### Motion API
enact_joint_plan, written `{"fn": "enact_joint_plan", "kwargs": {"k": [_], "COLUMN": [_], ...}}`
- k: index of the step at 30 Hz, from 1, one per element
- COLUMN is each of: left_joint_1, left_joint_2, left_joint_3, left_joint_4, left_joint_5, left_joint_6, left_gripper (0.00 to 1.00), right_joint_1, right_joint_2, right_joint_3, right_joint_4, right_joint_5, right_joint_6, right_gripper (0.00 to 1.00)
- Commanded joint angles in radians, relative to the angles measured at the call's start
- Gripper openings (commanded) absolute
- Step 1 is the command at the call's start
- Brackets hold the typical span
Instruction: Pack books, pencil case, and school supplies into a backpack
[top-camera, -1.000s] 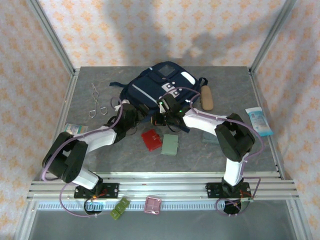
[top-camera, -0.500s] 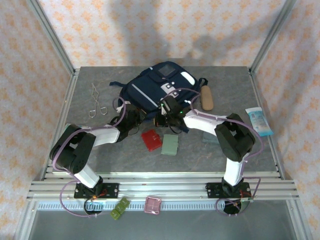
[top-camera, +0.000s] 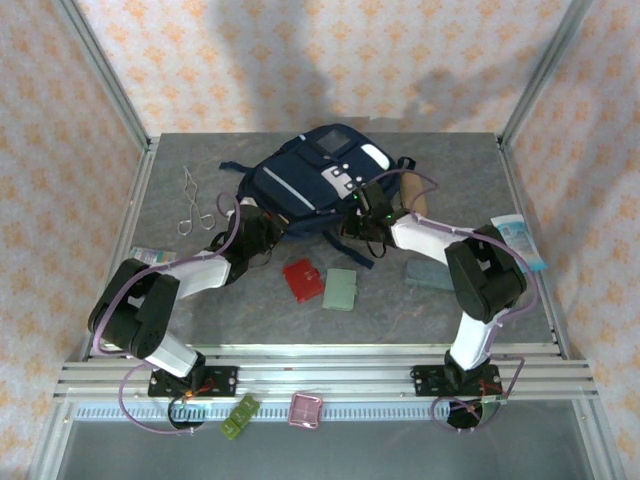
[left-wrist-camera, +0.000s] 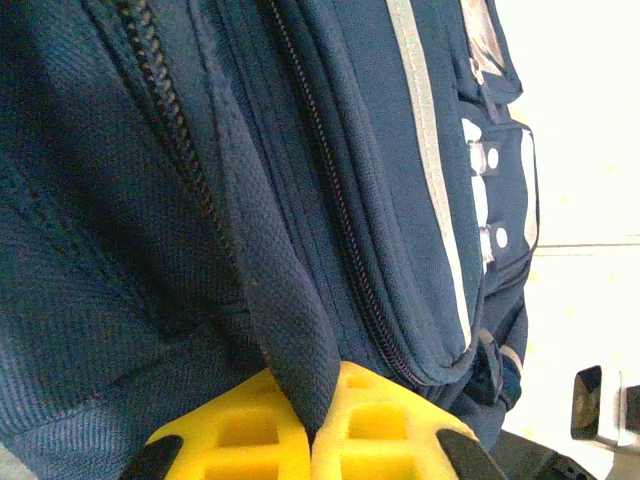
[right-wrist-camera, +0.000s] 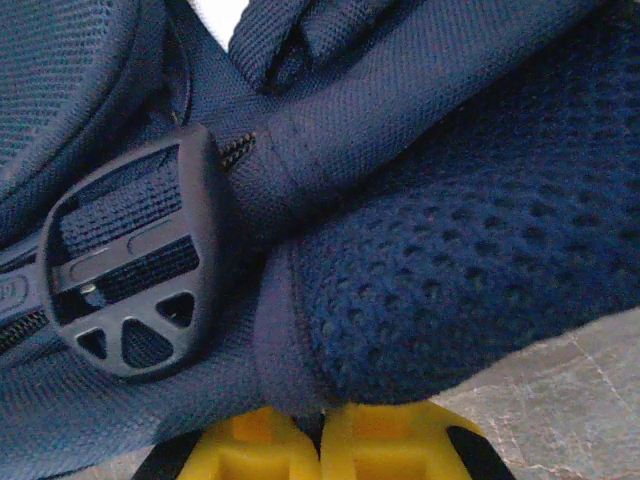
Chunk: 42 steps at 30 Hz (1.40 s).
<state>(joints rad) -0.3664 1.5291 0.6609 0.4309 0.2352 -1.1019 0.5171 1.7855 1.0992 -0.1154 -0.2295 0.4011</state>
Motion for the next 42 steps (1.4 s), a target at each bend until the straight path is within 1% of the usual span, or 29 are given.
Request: {"fn": "enact_joint_plan", "kwargs": {"k": [1, 5, 11, 15, 17, 19, 22, 23, 25, 26, 27, 28, 30, 31, 35, 39, 42], "left_joint_1": [0.052, 0.052, 0.065, 0.107, 0.124, 0.143, 0.161, 0.163, 0.165, 0.164, 0.164, 0.164, 0.163, 0.158, 0.11, 0.048, -0.028], "left_joint_2": [-0.036, -0.01, 0.068, 0.117, 0.133, 0.146, 0.162, 0.168, 0.175, 0.175, 0.171, 0.165, 0.141, 0.129, 0.058, 0.006, 0.013], "left_joint_3": [0.0, 0.031, 0.157, 0.241, 0.282, 0.317, 0.352, 0.365, 0.378, 0.378, 0.371, 0.362, 0.325, 0.311, 0.241, 0.206, 0.234], "left_joint_4": [-0.047, -0.057, -0.136, -0.175, -0.204, -0.227, -0.239, -0.255, -0.278, -0.29, -0.296, -0.299, -0.288, -0.288, -0.275, -0.264, -0.291], "left_joint_5": [-0.084, -0.082, -0.115, -0.145, -0.188, -0.201, -0.221, -0.23, -0.231, -0.235, -0.237, -0.235, -0.204, -0.19, -0.159, -0.141, -0.14], "left_joint_6": [0.046, 0.067, 0.16, 0.2, 0.235, 0.257, 0.288, 0.298, 0.316, 0.322, 0.323, 0.323, 0.313, 0.306, 0.287, 0.272, 0.291], "left_gripper": [0.0, 0.0, 0.0, 0.0, 0.0, 0.0, 0.0, 0.0, 0.0, 0.06, 0.2, 0.3, 0.44, 0.48, 0.53, 0.55, 0.57], "right_joint_1": [-0.081, -0.073, -0.028, 0.017, 0.065, 0.108, 0.145, 0.147, 0.147, 0.146, 0.145, 0.141, 0.12, 0.106, 0.016, -0.076, -0.142], "right_joint_2": [-0.052, -0.08, -0.227, -0.238, -0.225, -0.21, -0.203, -0.204, -0.218, -0.232, -0.249, -0.265, -0.304, -0.321, -0.379, -0.369, -0.338], "right_joint_3": [-0.01, -0.015, -0.109, -0.154, -0.174, -0.177, -0.182, -0.178, -0.158, -0.144, -0.134, -0.125, -0.112, -0.111, -0.123, -0.142, -0.157], "right_joint_4": [0.031, 0.006, -0.026, -0.025, 0.001, 0.022, 0.065, 0.066, 0.036, 0.013, -0.005, -0.022, -0.053, -0.06, -0.077, -0.094, -0.125], "right_joint_5": [0.259, 0.224, 0.163, 0.045, 0.0, -0.041, -0.148, -0.179, -0.19, -0.19, -0.193, -0.197, -0.213, -0.227, -0.232, -0.24, -0.25], "right_joint_6": [0.05, 0.057, 0.044, 0.05, 0.04, 0.026, 0.008, 0.004, -0.01, -0.022, -0.032, -0.037, -0.038, -0.033, 0.018, 0.093, 0.155], "right_gripper": [0.0, 0.0, 0.0, 0.0, 0.0, 0.0, 0.0, 0.03, 0.18, 0.25, 0.31, 0.36, 0.41, 0.42, 0.51, 0.51, 0.51]}}
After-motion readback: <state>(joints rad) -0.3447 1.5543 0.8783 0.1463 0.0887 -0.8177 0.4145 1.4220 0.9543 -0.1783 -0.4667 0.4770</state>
